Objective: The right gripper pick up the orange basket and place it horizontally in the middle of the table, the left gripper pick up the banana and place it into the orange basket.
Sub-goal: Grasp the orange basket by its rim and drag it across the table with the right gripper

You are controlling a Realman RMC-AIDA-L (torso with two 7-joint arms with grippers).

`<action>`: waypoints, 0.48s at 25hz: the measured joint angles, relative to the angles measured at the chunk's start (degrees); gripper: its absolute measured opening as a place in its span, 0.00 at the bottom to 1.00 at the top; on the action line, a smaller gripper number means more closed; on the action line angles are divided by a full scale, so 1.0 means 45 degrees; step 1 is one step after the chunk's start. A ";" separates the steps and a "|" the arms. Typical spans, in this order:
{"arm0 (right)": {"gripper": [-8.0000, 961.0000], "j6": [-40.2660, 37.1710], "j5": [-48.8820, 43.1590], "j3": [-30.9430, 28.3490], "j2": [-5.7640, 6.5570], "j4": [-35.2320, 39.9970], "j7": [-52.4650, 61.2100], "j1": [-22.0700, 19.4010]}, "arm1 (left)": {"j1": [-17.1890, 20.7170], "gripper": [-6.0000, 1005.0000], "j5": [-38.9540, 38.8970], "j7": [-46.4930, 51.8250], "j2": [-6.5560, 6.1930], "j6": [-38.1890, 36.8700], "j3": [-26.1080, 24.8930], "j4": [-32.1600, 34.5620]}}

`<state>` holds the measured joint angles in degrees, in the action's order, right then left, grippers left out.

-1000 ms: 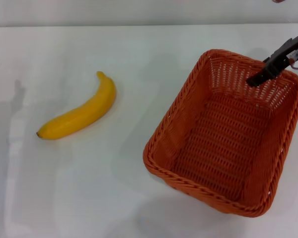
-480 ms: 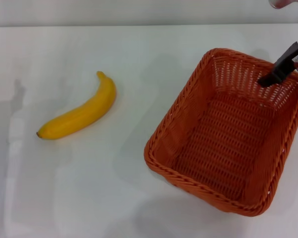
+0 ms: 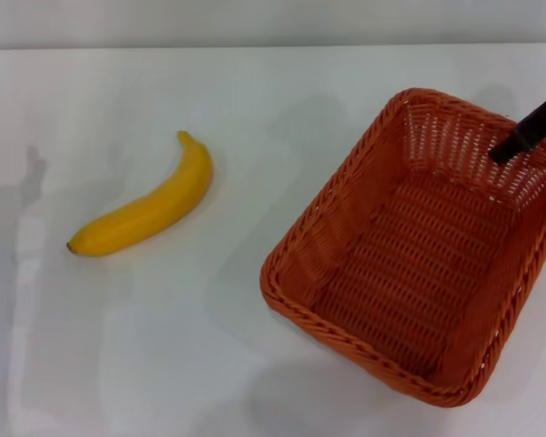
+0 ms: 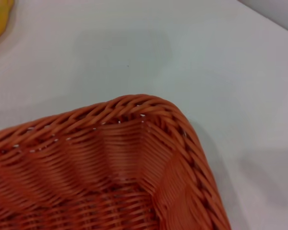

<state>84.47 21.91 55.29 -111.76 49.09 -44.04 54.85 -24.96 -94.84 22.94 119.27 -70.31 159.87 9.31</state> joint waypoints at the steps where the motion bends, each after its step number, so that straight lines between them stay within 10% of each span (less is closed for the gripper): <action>1: 0.29 0.0165 0.0005 -0.0357 0.0023 -0.0004 0.0010 0.0016 | 0.0000 0.89 0.0000 0.0000 -0.0001 0.0000 0.0000 0.0000; 12: 0.24 0.1553 0.0685 -0.2551 0.0670 -0.0094 0.0031 -0.0003 | -0.0105 0.89 0.0002 0.0000 0.0000 -0.0005 0.0000 0.0001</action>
<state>91.45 25.00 43.81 -108.74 48.67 -43.90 54.83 -25.43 -94.84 22.94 119.27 -70.33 159.87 9.32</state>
